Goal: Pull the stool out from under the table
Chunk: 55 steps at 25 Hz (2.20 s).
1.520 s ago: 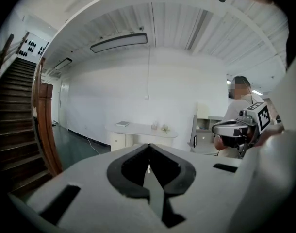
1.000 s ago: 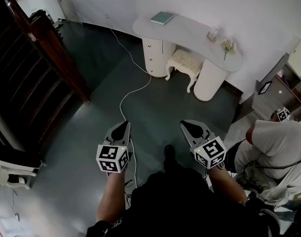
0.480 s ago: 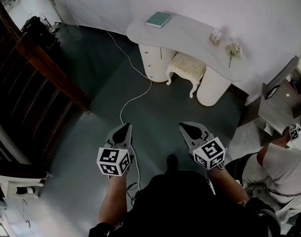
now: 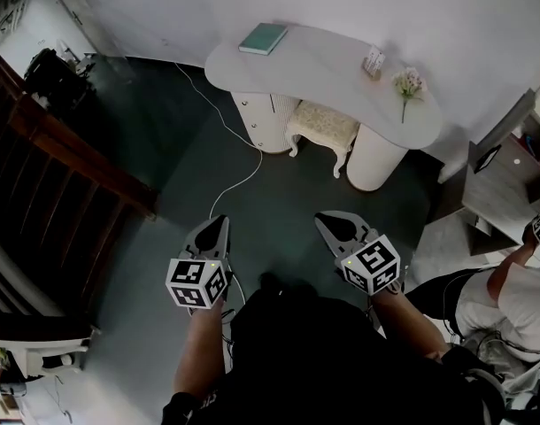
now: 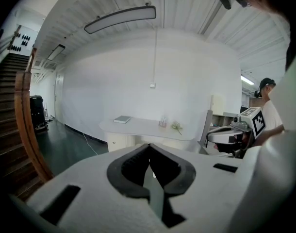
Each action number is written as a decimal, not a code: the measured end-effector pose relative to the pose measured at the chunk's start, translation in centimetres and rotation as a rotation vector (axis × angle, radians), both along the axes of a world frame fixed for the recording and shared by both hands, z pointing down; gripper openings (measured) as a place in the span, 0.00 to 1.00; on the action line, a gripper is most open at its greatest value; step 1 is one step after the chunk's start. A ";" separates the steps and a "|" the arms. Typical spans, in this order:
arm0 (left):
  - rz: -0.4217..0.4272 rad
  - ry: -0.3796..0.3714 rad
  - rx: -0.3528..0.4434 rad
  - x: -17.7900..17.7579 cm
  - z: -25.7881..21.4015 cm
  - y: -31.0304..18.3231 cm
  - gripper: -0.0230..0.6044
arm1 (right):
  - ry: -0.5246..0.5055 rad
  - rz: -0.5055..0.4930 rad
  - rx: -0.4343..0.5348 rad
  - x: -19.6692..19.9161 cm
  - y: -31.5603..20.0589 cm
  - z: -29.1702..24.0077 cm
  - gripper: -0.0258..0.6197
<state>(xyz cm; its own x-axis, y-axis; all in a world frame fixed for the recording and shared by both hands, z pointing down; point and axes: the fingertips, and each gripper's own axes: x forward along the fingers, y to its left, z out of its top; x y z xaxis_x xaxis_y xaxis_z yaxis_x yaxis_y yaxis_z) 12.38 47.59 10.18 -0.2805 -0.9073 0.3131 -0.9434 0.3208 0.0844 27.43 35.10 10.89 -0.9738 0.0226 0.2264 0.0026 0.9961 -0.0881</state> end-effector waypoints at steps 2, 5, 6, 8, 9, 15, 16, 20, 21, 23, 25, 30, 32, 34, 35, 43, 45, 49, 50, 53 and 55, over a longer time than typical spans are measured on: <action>0.011 0.005 0.003 -1.0 0.4 -1.3 0.05 | 0.015 0.018 0.000 -0.4 -1.2 0.6 0.04; 0.037 0.017 0.010 -2.7 1.1 -3.6 0.05 | 0.029 0.051 -0.004 -1.4 -2.8 1.3 0.04; 0.046 0.020 0.013 -3.4 1.2 -4.4 0.05 | 0.031 0.060 -0.005 -1.9 -3.3 1.3 0.04; 0.067 0.026 0.021 -4.9 1.4 -6.1 0.05 | 0.037 0.074 -0.004 -3.4 -4.5 1.4 0.04; 0.077 0.029 0.025 -5.9 1.6 -7.1 0.05 | 0.041 0.081 0.000 -4.3 -5.2 1.4 0.04; 0.131 0.036 0.033 -14.5 2.0 -12.6 0.05 | 0.044 0.156 0.012 -12.2 -10.1 0.8 0.04; 0.148 0.035 0.031 -16.0 1.8 -13.7 0.05 | 0.043 0.165 0.006 -13.9 -10.6 0.5 0.04; 0.237 0.031 0.024 -21.4 1.1 -18.0 0.05 | 0.049 0.181 0.006 -20.6 -12.5 -0.6 0.05; 0.258 0.036 0.018 -22.6 1.1 -18.9 0.05 | 0.046 0.196 0.003 -22.3 -13.2 -1.0 0.04; 0.299 0.044 0.007 -24.8 1.2 -20.6 0.05 | 0.022 0.232 -0.025 -25.0 -14.6 -2.0 0.05; 0.336 0.039 0.001 -26.6 1.3 -22.1 0.05 | 0.001 0.258 -0.045 -26.9 -15.4 -2.6 0.04; 0.370 0.076 -0.013 -29.2 2.5 -26.0 0.05 | 0.049 0.351 -0.062 -26.7 -18.4 -0.9 0.04; 0.389 0.082 -0.019 -29.0 2.8 -27.3 0.05 | 0.054 0.401 -0.082 -25.6 -20.3 -0.5 0.05; 0.397 0.095 -0.032 -28.6 3.1 -28.5 0.05 | 0.055 0.438 -0.097 -24.8 -22.0 -0.3 0.04; 0.400 0.105 -0.037 -28.3 3.2 -29.0 0.05 | 0.055 0.446 -0.098 -24.6 -22.7 -0.4 0.05; 0.472 0.055 -0.089 -24.5 3.6 -34.3 0.05 | 0.043 0.430 -0.138 -23.1 -26.5 0.8 0.05; 0.495 0.040 -0.107 -23.4 3.8 -35.5 0.05 | 0.027 0.427 -0.175 -22.5 -27.4 1.4 0.05; 0.512 0.065 -0.137 -22.1 5.2 -37.2 0.05 | 0.043 0.423 -0.240 -22.0 -28.5 3.9 0.05; 0.516 0.064 -0.146 -22.0 5.7 -37.4 0.05 | 0.052 0.426 -0.242 -22.0 -28.5 4.5 0.05; 0.535 0.056 -0.170 -22.5 6.8 -37.7 0.05 | 0.056 0.456 -0.244 -21.9 -28.5 5.3 0.04; 0.564 0.046 -0.173 -22.9 7.0 -38.1 0.05 | 0.069 0.491 -0.239 -21.7 -28.6 5.7 0.04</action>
